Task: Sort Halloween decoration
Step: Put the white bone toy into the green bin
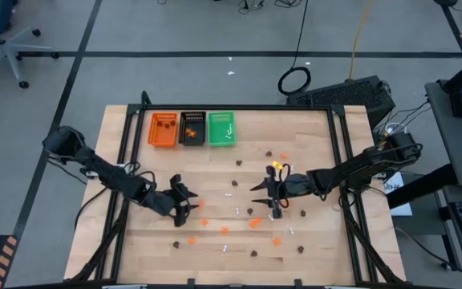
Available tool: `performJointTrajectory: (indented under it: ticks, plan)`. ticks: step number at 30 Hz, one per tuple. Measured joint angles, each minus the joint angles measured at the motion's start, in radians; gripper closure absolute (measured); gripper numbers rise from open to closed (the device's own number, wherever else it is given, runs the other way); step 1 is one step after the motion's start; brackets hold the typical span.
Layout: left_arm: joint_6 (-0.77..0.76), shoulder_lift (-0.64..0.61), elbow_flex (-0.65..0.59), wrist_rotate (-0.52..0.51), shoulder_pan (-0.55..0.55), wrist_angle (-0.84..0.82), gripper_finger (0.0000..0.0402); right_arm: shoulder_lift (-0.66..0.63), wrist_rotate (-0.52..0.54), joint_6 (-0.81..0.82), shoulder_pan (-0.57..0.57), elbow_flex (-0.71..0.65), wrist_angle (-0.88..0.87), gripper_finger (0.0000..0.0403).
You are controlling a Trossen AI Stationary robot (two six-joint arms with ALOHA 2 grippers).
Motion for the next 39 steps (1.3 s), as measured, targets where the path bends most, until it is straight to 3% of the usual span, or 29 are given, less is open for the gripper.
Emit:
performJointTrajectory:
  ticks: [13,22,32,39]
  plan:
    - [-0.133,0.000,0.046,-0.022,-0.110,-0.227,0.0220,0.061,0.003,0.055,0.000,0.000,0.045,0.0236]
    - [-0.259,-0.007,0.106,-0.011,-0.111,-0.566,0.0220,0.060,0.032,0.051,0.000,0.000,0.060,0.0236]
    - [-0.344,-0.007,0.072,-0.103,-0.164,-0.560,0.0220,0.060,0.031,0.044,0.000,0.001,0.061,0.0236]
    - [-0.370,-0.007,0.067,-0.109,-0.196,-0.560,0.0220,0.060,0.031,0.041,0.000,0.000,0.061,0.0236]
